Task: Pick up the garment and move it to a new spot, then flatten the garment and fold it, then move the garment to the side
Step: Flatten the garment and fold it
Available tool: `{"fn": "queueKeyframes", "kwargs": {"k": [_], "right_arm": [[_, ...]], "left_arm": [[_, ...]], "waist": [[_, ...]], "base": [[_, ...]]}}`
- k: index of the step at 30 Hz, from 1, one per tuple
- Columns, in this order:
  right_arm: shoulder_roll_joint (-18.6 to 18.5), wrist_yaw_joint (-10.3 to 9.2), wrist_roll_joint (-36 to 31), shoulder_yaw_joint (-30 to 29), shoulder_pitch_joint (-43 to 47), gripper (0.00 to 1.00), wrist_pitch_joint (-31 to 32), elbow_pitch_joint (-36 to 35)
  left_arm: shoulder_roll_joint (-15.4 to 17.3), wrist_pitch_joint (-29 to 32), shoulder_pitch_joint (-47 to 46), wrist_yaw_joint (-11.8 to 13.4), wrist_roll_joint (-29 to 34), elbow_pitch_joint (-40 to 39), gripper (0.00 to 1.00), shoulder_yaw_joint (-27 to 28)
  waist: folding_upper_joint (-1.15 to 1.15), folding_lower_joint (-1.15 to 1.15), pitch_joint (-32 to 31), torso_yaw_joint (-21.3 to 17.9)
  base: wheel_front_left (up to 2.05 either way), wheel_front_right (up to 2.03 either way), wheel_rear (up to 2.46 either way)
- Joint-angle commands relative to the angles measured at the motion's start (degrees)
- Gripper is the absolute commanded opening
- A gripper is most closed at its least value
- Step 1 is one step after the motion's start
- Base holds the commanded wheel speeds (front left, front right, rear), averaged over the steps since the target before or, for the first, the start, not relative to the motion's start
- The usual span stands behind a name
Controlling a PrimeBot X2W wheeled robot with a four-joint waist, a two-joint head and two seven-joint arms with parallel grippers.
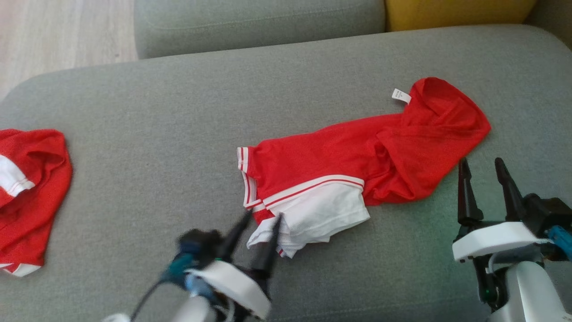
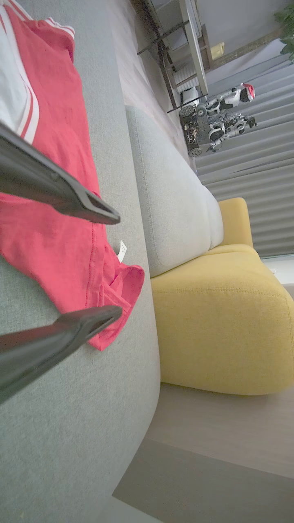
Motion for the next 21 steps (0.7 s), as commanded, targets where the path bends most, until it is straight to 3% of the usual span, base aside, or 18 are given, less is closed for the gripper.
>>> {"fn": "queueKeyframes", "kwargs": {"k": [1, 5, 9, 12, 21], "right_arm": [[-0.19, -0.04, 0.23, 0.84, -1.88, 1.00, -0.09, -1.86], [-0.19, -0.04, 0.74, 0.88, -2.50, 1.00, -0.21, -1.33], [-0.19, -0.04, 1.14, 1.68, -3.44, 1.00, -0.43, -0.89], [-0.19, -0.04, 1.31, 1.72, -3.88, 1.00, -0.77, -0.46], [-0.18, -0.04, 1.53, 1.69, -4.13, 1.00, -1.67, 1.33]], "left_arm": [[0.26, -0.71, -4.26, -0.41, 1.31, -1.09, 1.00, -0.18], [1.10, -0.63, -7.81, -0.36, 6.34, 2.19, 1.00, -5.49], [1.39, 1.97, -10.92, 3.93, 10.19, 7.94, 1.00, -6.46], [1.04, 3.61, -11.71, 5.03, 8.76, 10.41, 1.00, -5.70], [0.40, 8.31, -10.68, 1.90, 0.33, 11.81, 1.00, -5.22]], "waist": [[0.00, 0.00, 0.39, -0.31], [0.00, 0.00, 1.37, -1.38], [0.00, 0.00, 2.27, -2.85], [0.00, 0.00, 2.56, -3.52], [0.00, 0.00, 2.15, -3.96]], "base": [[0.00, 0.00, 0.00], [0.00, 0.00, 0.00], [0.00, 0.00, 0.00], [0.00, 0.00, 0.00], [0.00, 0.00, 0.00]]}}
